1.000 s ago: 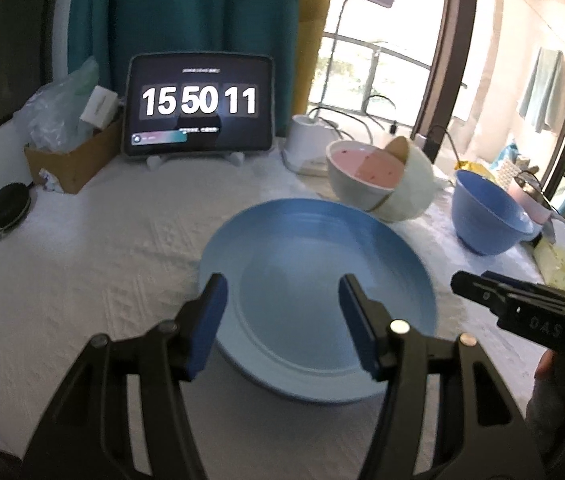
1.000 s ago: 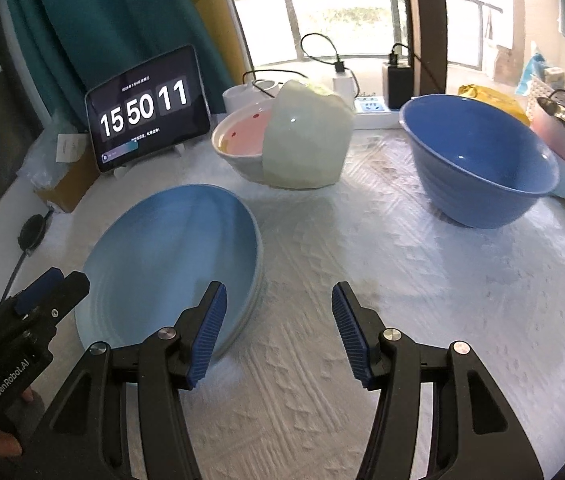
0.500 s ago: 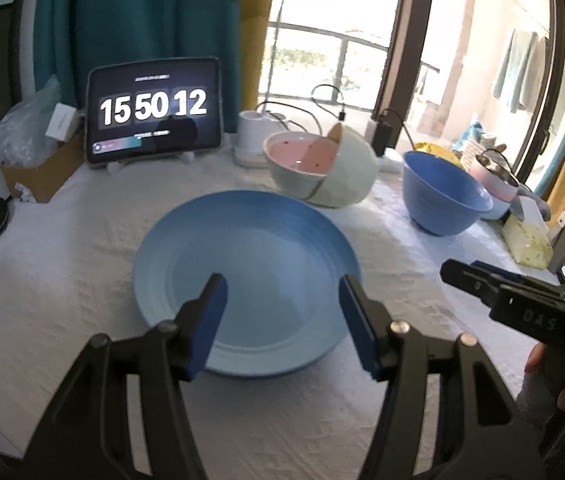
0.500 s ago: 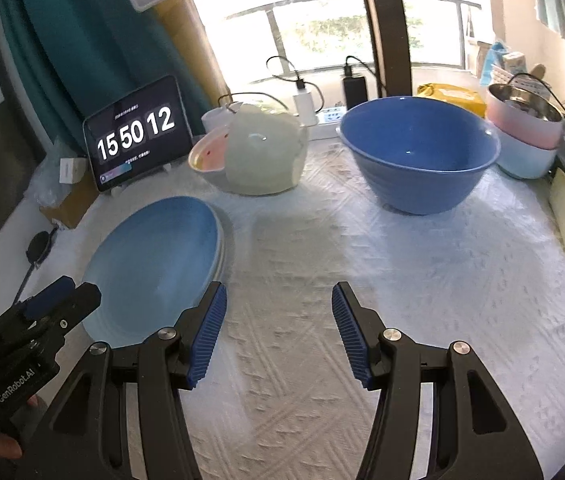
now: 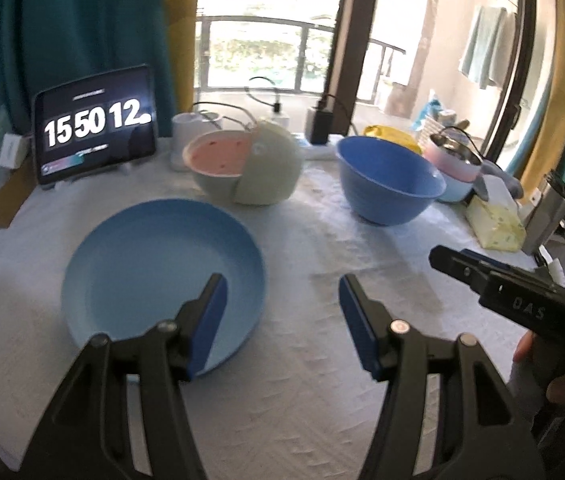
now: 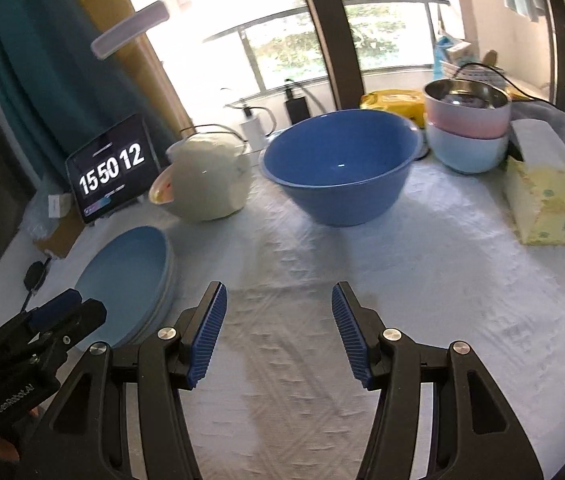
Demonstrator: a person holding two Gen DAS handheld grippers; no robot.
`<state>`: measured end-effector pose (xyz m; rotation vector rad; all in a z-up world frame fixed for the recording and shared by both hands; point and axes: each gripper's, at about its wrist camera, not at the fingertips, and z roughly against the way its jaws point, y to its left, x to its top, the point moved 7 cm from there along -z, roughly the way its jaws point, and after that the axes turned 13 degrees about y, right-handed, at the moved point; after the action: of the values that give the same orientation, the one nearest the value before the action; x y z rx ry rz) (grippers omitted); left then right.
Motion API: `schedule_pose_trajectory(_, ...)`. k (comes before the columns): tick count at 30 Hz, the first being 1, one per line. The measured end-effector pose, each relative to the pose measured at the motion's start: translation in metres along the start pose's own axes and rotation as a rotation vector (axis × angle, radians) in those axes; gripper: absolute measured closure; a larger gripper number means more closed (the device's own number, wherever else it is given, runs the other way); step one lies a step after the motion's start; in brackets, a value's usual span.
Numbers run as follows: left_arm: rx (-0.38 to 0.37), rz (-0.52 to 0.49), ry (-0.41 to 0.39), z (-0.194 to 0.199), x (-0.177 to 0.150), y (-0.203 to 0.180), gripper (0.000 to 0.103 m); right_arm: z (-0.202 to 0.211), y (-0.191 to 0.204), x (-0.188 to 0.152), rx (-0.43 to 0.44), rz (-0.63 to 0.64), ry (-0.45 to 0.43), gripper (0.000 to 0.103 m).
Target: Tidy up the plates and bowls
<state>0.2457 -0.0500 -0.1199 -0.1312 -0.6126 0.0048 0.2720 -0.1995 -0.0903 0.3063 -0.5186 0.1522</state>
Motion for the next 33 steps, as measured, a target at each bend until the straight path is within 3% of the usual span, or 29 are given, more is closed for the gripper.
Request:
schedule_pose_trajectory(13, -0.052, -0.087, -0.052, -0.021, 0.038, -0.05, 0.043, 0.004, -0.055, 0.025, -0.037, -0.074, -0.037, 0.045)
schedule_pose_trajectory(28, -0.065, -0.121, -0.088, -0.056, 0.07, -0.063, 0.043, -0.023, -0.075, 0.057, -0.117, -0.086, -0.092, 0.045)
schedule_pose_trajectory(33, -0.072, -0.119, -0.095, -0.065, 0.078, -0.066, 0.043, -0.029, -0.075, 0.067, -0.106, -0.095, -0.104, 0.045)
